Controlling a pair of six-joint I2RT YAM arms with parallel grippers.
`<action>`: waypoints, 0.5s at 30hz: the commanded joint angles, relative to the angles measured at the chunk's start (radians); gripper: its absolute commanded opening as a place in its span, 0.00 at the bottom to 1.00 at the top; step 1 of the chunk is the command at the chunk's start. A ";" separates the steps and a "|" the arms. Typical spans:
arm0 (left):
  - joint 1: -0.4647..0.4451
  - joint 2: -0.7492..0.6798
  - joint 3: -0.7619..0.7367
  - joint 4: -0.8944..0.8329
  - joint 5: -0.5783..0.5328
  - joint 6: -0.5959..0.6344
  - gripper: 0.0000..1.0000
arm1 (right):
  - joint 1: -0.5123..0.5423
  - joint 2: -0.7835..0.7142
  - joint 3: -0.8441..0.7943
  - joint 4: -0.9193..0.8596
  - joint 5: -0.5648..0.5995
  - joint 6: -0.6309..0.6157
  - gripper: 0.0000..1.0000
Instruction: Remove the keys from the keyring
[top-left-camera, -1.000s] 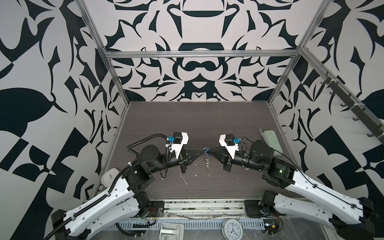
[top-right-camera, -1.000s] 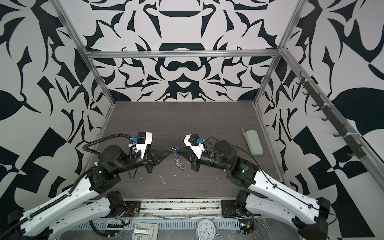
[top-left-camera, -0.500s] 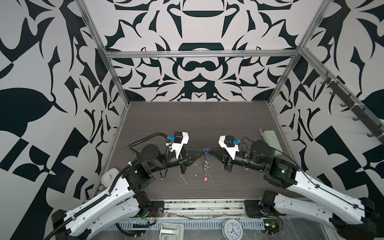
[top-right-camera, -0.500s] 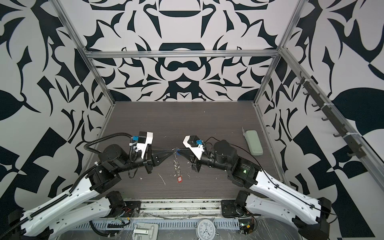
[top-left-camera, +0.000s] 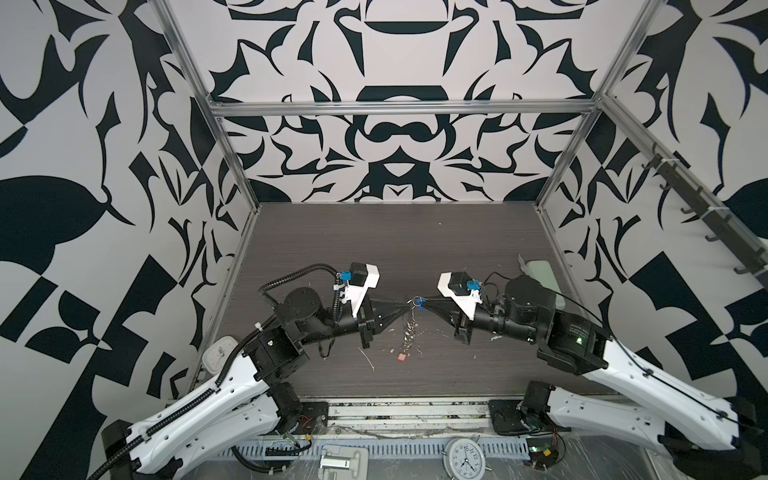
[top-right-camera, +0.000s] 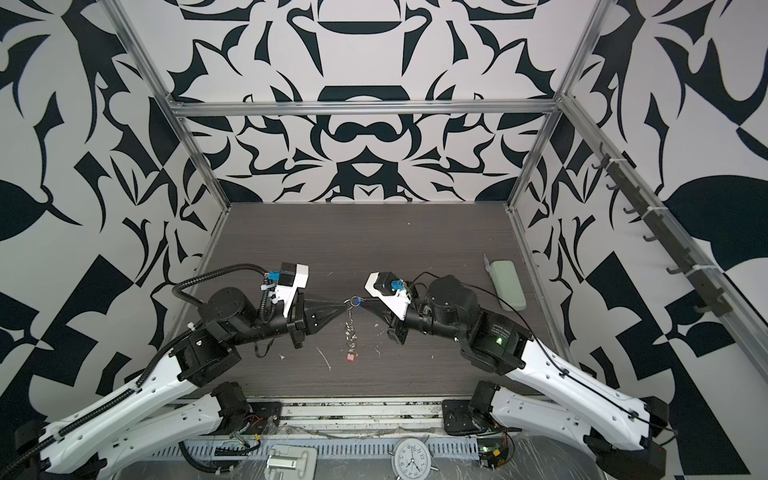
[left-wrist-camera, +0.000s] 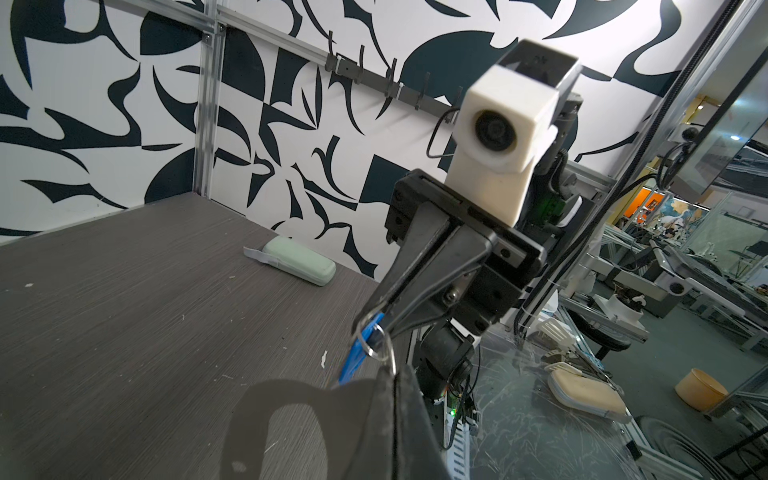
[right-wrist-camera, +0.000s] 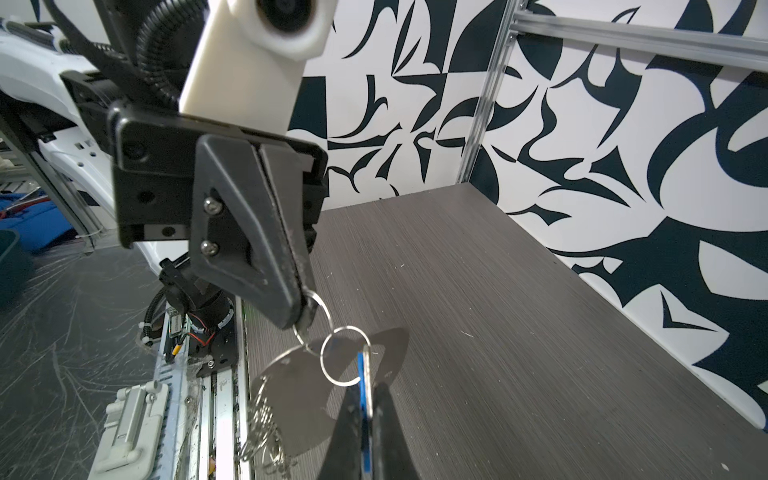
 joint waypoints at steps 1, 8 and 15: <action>-0.017 -0.024 0.044 -0.088 0.106 0.009 0.00 | -0.028 0.011 0.086 0.017 0.142 -0.020 0.00; -0.016 -0.016 0.078 -0.164 0.133 0.022 0.00 | -0.026 0.048 0.132 -0.027 0.123 -0.059 0.00; -0.016 -0.037 0.058 -0.119 0.162 0.006 0.00 | -0.026 0.071 0.108 0.019 0.116 -0.059 0.00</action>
